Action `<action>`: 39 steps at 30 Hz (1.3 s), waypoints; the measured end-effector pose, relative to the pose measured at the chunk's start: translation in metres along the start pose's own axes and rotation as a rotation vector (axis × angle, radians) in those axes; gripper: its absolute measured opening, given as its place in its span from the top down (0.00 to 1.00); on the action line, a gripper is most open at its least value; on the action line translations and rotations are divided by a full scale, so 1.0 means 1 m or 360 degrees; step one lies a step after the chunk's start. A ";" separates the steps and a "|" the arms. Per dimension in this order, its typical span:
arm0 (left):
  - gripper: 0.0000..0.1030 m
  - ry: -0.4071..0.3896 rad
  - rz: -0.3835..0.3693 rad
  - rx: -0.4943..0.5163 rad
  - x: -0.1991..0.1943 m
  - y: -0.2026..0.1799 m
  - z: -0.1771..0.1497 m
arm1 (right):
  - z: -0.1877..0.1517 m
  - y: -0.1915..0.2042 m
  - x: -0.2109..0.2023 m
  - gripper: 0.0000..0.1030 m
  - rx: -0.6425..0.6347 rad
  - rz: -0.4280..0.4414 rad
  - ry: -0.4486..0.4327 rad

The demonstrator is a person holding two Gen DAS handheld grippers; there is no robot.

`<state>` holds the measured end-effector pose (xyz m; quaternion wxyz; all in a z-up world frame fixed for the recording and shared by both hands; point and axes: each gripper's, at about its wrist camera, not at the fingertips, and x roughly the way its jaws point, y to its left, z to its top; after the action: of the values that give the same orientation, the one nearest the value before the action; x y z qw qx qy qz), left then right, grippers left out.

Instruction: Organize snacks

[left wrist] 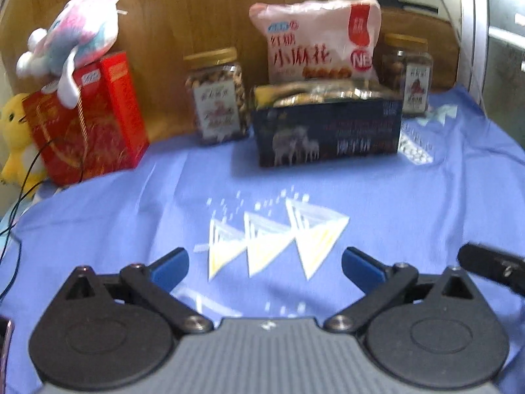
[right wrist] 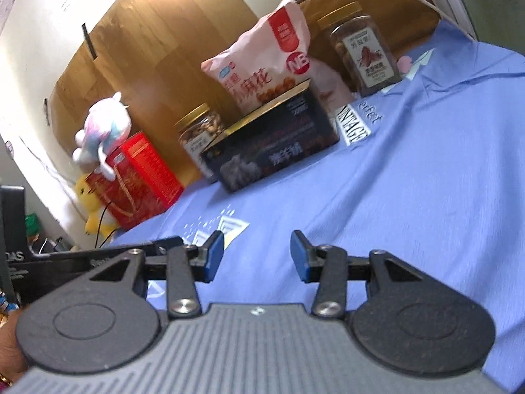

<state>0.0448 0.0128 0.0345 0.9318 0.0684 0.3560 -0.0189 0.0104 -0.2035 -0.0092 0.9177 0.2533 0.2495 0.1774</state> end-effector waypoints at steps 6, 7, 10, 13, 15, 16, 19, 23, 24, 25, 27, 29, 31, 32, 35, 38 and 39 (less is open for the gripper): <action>0.00 0.0067 0.0093 -0.0023 -0.007 0.003 -0.022 | -0.009 0.014 -0.015 0.47 -0.0035 0.0053 -0.0027; 0.00 0.0064 0.0097 -0.0025 -0.008 0.004 -0.024 | -0.011 0.016 -0.017 0.47 -0.0044 0.0061 -0.0030; 0.00 0.0044 0.0130 -0.0019 -0.014 0.005 -0.029 | -0.013 0.020 -0.022 0.45 -0.0073 0.0077 -0.0043; 0.00 0.0028 0.0156 -0.0007 -0.017 0.003 -0.030 | -0.014 0.023 -0.024 0.44 -0.0082 0.0097 -0.0053; 0.00 0.0026 0.0157 -0.0004 -0.018 0.002 -0.029 | -0.015 0.023 -0.024 0.44 -0.0084 0.0101 -0.0051; 0.00 0.0027 0.0158 -0.0003 -0.017 0.001 -0.028 | -0.015 0.023 -0.025 0.44 -0.0081 0.0101 -0.0050; 0.00 0.0023 0.0151 0.0016 -0.016 -0.004 -0.024 | -0.015 0.021 -0.026 0.44 -0.0070 0.0095 -0.0060; 0.00 0.0007 0.0116 0.0042 -0.014 -0.016 -0.015 | -0.014 0.018 -0.030 0.44 -0.0061 0.0067 -0.0095; 0.00 0.0011 0.0112 0.0052 -0.013 -0.020 -0.013 | -0.013 0.016 -0.032 0.44 -0.0055 0.0058 -0.0105; 0.00 0.0012 0.0109 0.0068 -0.011 -0.025 -0.010 | -0.012 0.013 -0.033 0.43 -0.0048 0.0049 -0.0116; 0.00 0.0004 0.0104 0.0099 -0.009 -0.035 -0.007 | -0.011 0.008 -0.035 0.43 -0.0035 0.0030 -0.0138; 0.00 -0.0002 0.0102 0.0135 -0.006 -0.046 -0.003 | -0.009 0.003 -0.036 0.41 -0.0023 0.0013 -0.0155; 0.00 0.0003 0.0106 0.0169 -0.002 -0.057 0.002 | -0.007 -0.003 -0.038 0.40 -0.0005 0.0002 -0.0171; 0.00 0.0006 0.0107 0.0186 0.000 -0.062 0.004 | -0.006 -0.007 -0.038 0.40 0.0006 -0.0004 -0.0178; 0.00 0.0004 0.0119 0.0215 0.004 -0.076 0.009 | -0.003 -0.016 -0.039 0.40 0.0028 -0.0018 -0.0192; 0.00 0.0031 0.0101 0.0220 0.010 -0.085 0.013 | -0.001 -0.025 -0.039 0.40 0.0051 -0.0030 -0.0189; 0.00 0.0040 0.0094 0.0215 0.012 -0.087 0.015 | -0.001 -0.028 -0.038 0.40 0.0067 -0.0031 -0.0187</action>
<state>0.0562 -0.0755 0.0277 0.9207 0.1417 0.3635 -0.0144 -0.0152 -0.2435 -0.0113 0.9270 0.2800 0.2012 0.1479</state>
